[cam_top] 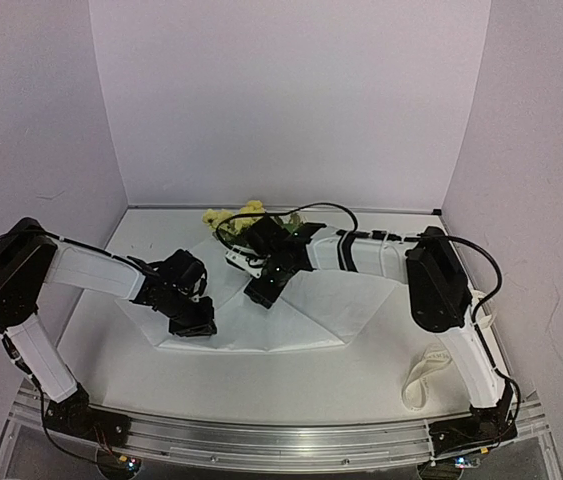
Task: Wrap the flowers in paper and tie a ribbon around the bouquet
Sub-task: Fold the bottom corner of the flattened wrapping paper at the center of the board.
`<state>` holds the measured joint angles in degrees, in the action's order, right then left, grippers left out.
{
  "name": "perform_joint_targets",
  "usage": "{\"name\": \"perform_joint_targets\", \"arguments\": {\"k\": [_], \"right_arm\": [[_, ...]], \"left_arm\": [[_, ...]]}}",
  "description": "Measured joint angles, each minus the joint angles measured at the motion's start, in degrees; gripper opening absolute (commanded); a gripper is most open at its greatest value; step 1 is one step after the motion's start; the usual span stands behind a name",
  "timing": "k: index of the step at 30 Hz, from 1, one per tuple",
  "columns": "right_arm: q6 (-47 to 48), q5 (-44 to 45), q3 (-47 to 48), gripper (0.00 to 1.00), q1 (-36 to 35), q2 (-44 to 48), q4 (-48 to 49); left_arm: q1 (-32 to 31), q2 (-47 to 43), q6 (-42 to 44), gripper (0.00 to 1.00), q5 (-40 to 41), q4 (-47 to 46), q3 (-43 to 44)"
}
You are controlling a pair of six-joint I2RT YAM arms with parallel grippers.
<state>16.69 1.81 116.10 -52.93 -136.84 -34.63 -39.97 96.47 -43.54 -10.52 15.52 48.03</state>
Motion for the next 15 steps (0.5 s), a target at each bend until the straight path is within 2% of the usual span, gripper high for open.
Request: {"name": "perform_joint_targets", "arguments": {"k": [3, 9, 15], "right_arm": [[-2.75, 1.99, -3.26, 0.85, 0.00, 5.03, -1.82], [-15.45, 3.29, -13.47, 0.86, 0.02, 22.13, -5.93], [-35.30, -1.33, -28.58, 0.72, 0.02, 38.33, -8.28]], "left_arm": [[-0.02, 0.00, -0.03, 0.13, 0.00, -0.03, 0.00], [-0.02, -0.07, 0.03, 0.18, -0.20, -0.01, 0.02], [-0.02, -1.44, 0.84, 0.18, -0.85, 0.01, 1.22]]}}
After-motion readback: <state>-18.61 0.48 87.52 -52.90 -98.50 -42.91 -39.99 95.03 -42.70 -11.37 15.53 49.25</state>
